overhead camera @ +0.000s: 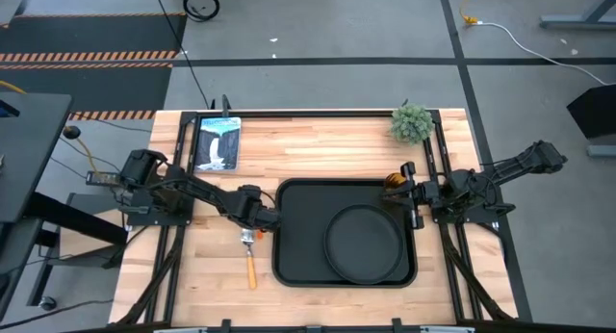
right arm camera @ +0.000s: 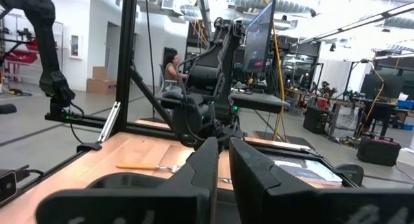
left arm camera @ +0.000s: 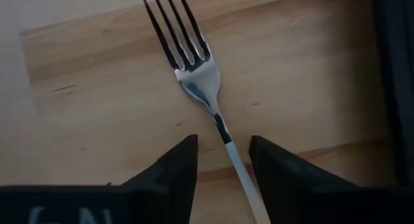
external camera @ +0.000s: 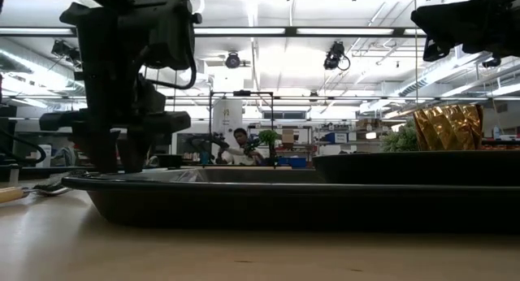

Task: Pick and place plate/cup/fork/spoon on tray
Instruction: Put the orange fork to the left of the black plate on the black tray

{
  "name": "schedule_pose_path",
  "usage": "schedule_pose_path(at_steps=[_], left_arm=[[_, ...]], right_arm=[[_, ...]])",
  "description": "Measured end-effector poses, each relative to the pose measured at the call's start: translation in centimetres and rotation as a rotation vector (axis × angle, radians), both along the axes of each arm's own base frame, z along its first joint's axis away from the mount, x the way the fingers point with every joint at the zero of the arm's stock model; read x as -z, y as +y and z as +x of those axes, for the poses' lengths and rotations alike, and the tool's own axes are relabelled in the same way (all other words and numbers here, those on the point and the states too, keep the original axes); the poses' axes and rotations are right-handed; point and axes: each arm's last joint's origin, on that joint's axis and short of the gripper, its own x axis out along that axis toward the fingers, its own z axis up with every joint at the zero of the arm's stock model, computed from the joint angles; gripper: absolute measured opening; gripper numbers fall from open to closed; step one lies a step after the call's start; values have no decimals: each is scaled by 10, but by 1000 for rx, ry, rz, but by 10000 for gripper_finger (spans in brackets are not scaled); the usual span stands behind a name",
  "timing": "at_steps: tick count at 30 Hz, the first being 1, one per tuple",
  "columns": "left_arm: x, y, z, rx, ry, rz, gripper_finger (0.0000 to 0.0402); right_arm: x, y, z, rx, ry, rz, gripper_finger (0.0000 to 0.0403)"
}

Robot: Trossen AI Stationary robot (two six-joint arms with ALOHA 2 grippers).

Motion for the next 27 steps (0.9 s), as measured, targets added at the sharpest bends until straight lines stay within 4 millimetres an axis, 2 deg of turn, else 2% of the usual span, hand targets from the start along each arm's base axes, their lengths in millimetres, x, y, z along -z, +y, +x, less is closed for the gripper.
schedule_pose_path(at_steps=[18, 27], left_arm=[[0, 1, 0, -27, -5, -9, 16], [-4, 0, 1, -24, -6, -6, 16]], right_arm=[[0, 0, 0, 1, -2, -7, 45], [0, 0, 0, 1, -2, -7, 45]])
